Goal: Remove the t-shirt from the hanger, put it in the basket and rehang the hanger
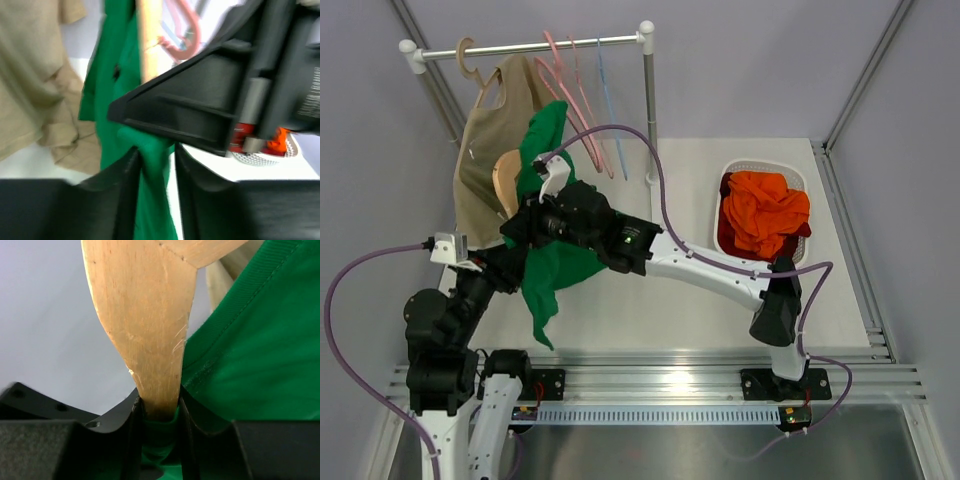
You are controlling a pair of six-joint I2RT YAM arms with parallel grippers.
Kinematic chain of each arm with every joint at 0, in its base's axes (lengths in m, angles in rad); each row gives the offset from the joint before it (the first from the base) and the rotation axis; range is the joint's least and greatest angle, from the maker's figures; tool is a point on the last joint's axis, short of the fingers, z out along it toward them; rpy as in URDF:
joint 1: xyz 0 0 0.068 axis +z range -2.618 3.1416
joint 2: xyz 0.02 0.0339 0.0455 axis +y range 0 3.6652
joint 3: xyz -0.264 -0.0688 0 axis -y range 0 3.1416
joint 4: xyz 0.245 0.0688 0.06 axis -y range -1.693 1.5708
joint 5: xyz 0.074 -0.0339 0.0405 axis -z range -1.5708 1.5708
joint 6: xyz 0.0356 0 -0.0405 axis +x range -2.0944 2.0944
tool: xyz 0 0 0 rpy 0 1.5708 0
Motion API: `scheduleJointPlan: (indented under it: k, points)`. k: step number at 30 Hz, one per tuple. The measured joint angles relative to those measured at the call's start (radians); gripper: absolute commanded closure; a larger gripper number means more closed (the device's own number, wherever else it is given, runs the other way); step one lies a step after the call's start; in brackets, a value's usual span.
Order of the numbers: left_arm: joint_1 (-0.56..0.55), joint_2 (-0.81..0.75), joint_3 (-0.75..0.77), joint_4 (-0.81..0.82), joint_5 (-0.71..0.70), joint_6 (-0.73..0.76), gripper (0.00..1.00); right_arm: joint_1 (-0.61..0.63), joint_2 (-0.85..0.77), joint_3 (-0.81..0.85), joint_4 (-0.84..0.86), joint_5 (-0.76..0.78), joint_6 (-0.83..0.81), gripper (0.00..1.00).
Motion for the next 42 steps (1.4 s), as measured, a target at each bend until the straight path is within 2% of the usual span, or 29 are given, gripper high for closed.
scheduleJointPlan:
  k: [1, 6, 11, 15, 18, 19, 21, 24, 28, 33, 35, 37, 42]
  points:
    - [-0.008, 0.001, 0.011, 0.002, 0.019, 0.006, 0.52, 0.000, -0.013, -0.019, -0.001, 0.006, -0.005, 0.93]
    - [-0.037, 0.001, 0.087, -0.037, 0.050, 0.035, 0.37, -0.029, -0.080, -0.117, 0.001, 0.026, -0.013, 0.96]
    - [-0.043, 0.024, 0.209, -0.045, 0.027, -0.035, 0.24, -0.071, -0.134, -0.238, 0.008, 0.013, -0.002, 0.98]
    - [-0.044, 0.110, 0.319, -0.026, 0.006, -0.110, 0.23, -0.082, -0.156, -0.315, 0.028, -0.036, 0.014, 0.97]
    - [-0.044, 0.192, 0.358, -0.014, 0.009, -0.150, 0.24, -0.076, -0.170, -0.344, 0.028, -0.081, 0.024, 0.97]
    - [-0.044, 0.221, 0.362, -0.013, 0.016, -0.160, 0.30, -0.073, -0.172, -0.344, 0.029, -0.091, 0.024, 0.97]
    - [-0.044, 0.285, 0.362, -0.018, 0.027, -0.179, 0.36, -0.063, -0.183, -0.346, 0.030, -0.100, 0.024, 0.97]
    - [-0.044, 0.344, 0.348, -0.039, 0.016, -0.188, 0.34, -0.046, -0.215, -0.362, 0.040, -0.105, 0.024, 0.96]
    - [-0.044, 0.342, 0.320, -0.093, -0.012, -0.196, 0.32, -0.036, -0.243, -0.372, 0.050, -0.110, 0.024, 0.96]
    - [-0.044, 0.347, 0.319, -0.095, -0.008, -0.216, 0.40, -0.034, -0.247, -0.372, 0.060, -0.113, 0.024, 0.96]
    - [-0.044, 0.357, 0.315, -0.085, -0.004, -0.220, 0.46, -0.031, -0.247, -0.372, 0.060, -0.113, 0.024, 0.96]
    - [-0.045, 0.364, 0.305, -0.069, 0.011, -0.233, 0.57, -0.026, -0.245, -0.372, 0.053, -0.111, 0.025, 0.96]
    - [-0.050, 0.374, 0.280, -0.053, 0.019, -0.236, 0.53, -0.018, -0.227, -0.364, 0.034, -0.110, 0.024, 0.96]
